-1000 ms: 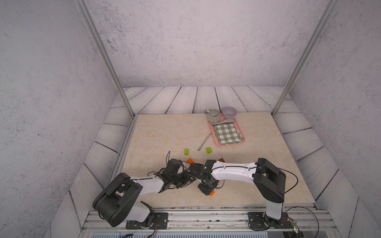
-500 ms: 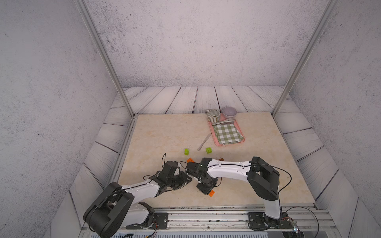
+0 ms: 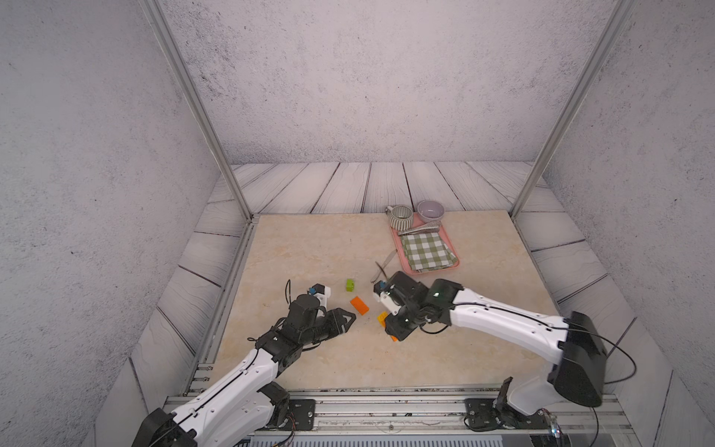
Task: Assemble the letter r with lego
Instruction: Pick up the lego brick from the center of the board, then assemble the lego brick with the lego brick.
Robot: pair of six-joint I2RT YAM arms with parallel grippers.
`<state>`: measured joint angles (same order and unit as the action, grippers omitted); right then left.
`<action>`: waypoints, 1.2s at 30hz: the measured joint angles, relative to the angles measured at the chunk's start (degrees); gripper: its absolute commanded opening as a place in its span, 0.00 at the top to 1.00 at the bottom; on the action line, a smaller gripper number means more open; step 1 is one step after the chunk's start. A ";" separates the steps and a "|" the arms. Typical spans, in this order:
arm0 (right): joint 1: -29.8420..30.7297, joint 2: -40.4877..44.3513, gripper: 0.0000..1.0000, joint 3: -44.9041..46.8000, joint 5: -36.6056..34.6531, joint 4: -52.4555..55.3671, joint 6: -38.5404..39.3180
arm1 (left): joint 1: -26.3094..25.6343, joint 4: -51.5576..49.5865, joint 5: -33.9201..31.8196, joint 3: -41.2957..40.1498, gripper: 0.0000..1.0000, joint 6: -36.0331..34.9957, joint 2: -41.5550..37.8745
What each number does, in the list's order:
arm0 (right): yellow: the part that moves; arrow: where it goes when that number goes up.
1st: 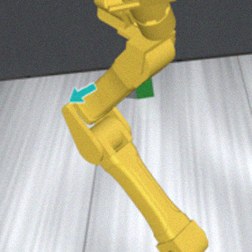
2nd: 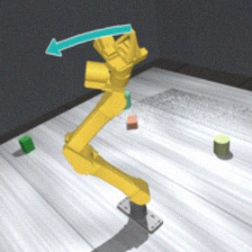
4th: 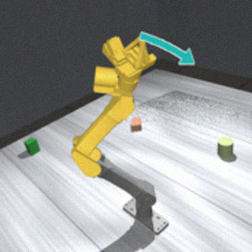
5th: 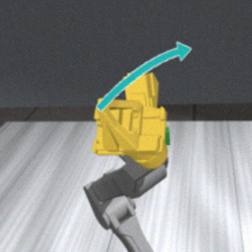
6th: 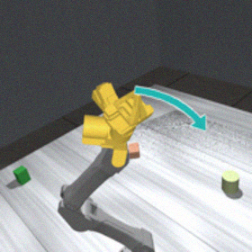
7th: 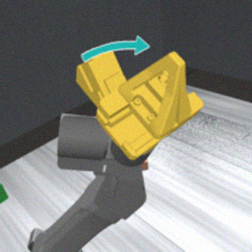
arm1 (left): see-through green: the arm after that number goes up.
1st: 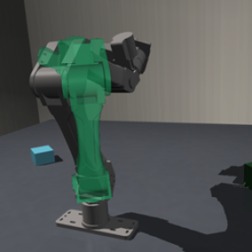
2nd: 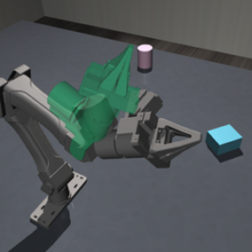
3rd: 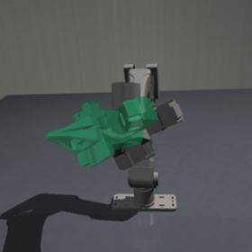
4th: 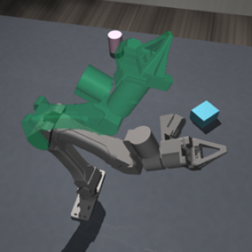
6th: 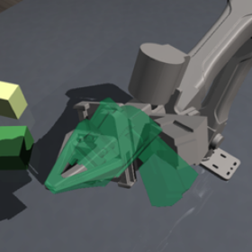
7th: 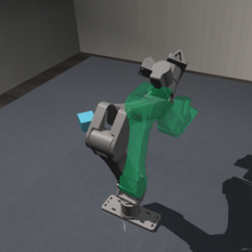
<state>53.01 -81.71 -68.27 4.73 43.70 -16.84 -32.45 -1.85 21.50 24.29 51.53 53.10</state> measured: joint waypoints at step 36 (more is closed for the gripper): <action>-17.64 -23.98 1.00 -18.34 -2.47 14.21 4.02 | -10.95 28.15 8.74 24.74 0.69 10.47 54.97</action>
<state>35.38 -105.69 -86.61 2.26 57.91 -12.82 -43.40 26.30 30.24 49.04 62.00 108.07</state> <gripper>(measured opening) 0.350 0.309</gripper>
